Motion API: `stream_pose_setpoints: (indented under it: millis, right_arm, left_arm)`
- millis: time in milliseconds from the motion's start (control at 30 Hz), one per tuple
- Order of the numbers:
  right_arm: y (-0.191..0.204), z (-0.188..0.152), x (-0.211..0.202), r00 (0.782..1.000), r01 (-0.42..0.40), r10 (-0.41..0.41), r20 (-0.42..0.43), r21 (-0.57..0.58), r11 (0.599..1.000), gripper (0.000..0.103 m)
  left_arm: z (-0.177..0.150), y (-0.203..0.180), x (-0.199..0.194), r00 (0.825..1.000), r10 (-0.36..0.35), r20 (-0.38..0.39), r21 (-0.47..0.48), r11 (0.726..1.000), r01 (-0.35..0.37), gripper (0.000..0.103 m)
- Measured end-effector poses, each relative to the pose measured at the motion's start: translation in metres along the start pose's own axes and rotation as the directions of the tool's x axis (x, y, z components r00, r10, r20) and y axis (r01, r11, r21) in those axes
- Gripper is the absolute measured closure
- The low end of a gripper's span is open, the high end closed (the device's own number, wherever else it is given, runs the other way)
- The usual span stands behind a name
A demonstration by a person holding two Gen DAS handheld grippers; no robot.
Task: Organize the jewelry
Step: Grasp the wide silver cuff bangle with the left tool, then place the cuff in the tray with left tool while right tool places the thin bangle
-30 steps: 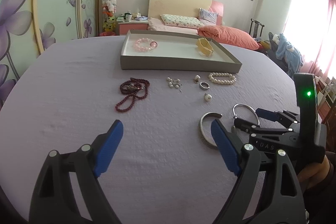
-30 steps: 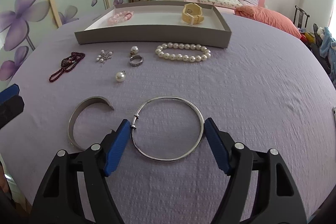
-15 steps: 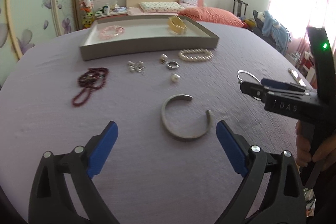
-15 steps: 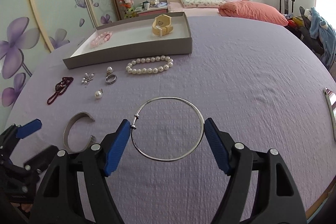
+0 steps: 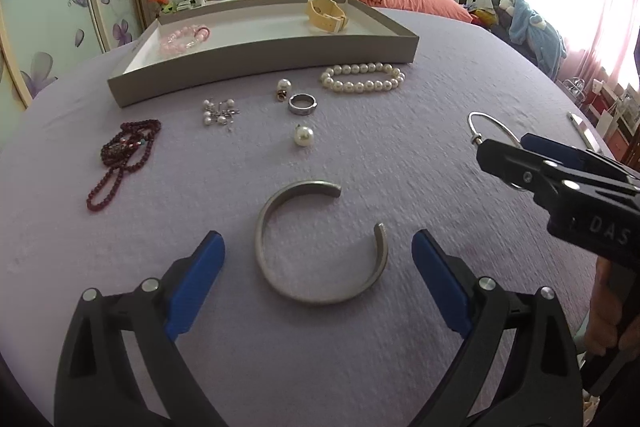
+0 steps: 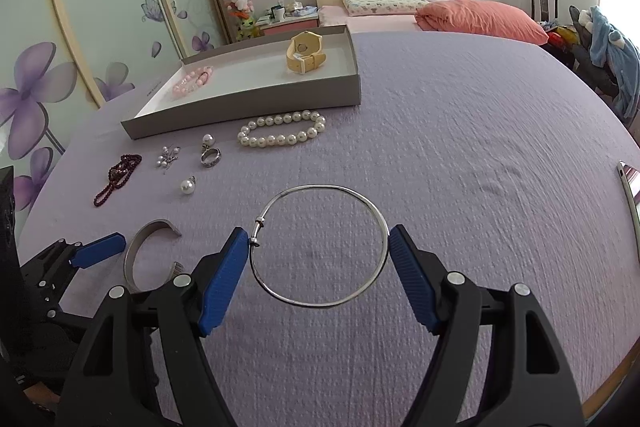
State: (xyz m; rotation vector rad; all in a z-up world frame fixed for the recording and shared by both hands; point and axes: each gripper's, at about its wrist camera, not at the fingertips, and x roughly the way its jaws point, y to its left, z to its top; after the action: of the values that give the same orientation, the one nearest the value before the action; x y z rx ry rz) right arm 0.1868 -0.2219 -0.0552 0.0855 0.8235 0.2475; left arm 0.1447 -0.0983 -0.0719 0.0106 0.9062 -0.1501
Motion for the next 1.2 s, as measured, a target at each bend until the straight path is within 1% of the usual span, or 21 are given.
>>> stream_pose_setpoints:
  millis: [67, 100, 167, 200, 233, 400, 533, 667, 900, 1200]
  right_arm:
    - [0.0, 0.0, -0.001, 1.0, -0.003, 0.003, 0.0, -0.003, 1.0, 0.03]
    - [0.001, 0.0, -0.001, 1.0, -0.003, 0.003, 0.001, -0.004, 1.0, 0.03]
    - [0.001, 0.0, -0.001, 1.0, -0.004, 0.004, 0.002, -0.004, 1.0, 0.03]
    - [0.002, 0.001, -0.001, 1.0, -0.004, 0.004, 0.003, -0.003, 1.0, 0.03]
    - [0.002, 0.001, -0.001, 1.0, -0.004, 0.004, 0.002, -0.004, 1.0, 0.03]
    - [0.008, 0.0, 0.001, 1.0, -0.01, 0.009, -0.003, -0.015, 1.0, 0.03]
    - [0.019, 0.0, 0.002, 1.0, -0.023, 0.023, -0.004, -0.038, 0.999, 0.03]
    - [0.033, 0.003, 0.003, 0.999, -0.042, 0.042, -0.001, -0.063, 0.997, 0.03]
    - [0.055, 0.005, 0.005, 0.998, -0.067, 0.067, -0.004, -0.109, 0.992, 0.03]
    - [0.066, 0.005, 0.008, 0.998, -0.067, 0.066, -0.013, -0.132, 0.989, 0.03]
  left_arm:
    - [0.001, -0.002, 0.001, 1.0, 0.011, -0.002, 0.004, 1.0, -0.011, 0.009]
    - [0.002, -0.003, 0.002, 1.0, 0.017, -0.001, 0.006, 1.0, -0.017, 0.011]
    - [0.002, -0.003, 0.001, 0.999, 0.037, 0.008, 0.012, 0.999, -0.037, 0.022]
    - [0.002, -0.003, 0.0, 0.999, 0.046, 0.014, 0.017, 0.999, -0.046, 0.032]
    - [0.002, -0.003, -0.001, 0.999, 0.043, 0.018, 0.021, 0.999, -0.044, 0.039]
    - [0.001, 0.004, -0.003, 0.999, 0.037, 0.028, 0.009, 0.999, -0.038, 0.039]
    - [0.001, 0.021, -0.008, 0.999, 0.046, 0.028, -0.035, 0.998, -0.045, 0.039]
    - [0.001, 0.043, -0.021, 0.995, 0.083, 0.055, -0.07, 0.994, -0.08, 0.039]
    - [0.005, 0.076, -0.047, 0.987, 0.121, 0.102, -0.128, 0.986, -0.107, 0.039]
    - [0.006, 0.091, -0.055, 0.984, 0.133, 0.117, -0.157, 0.981, -0.114, 0.039]
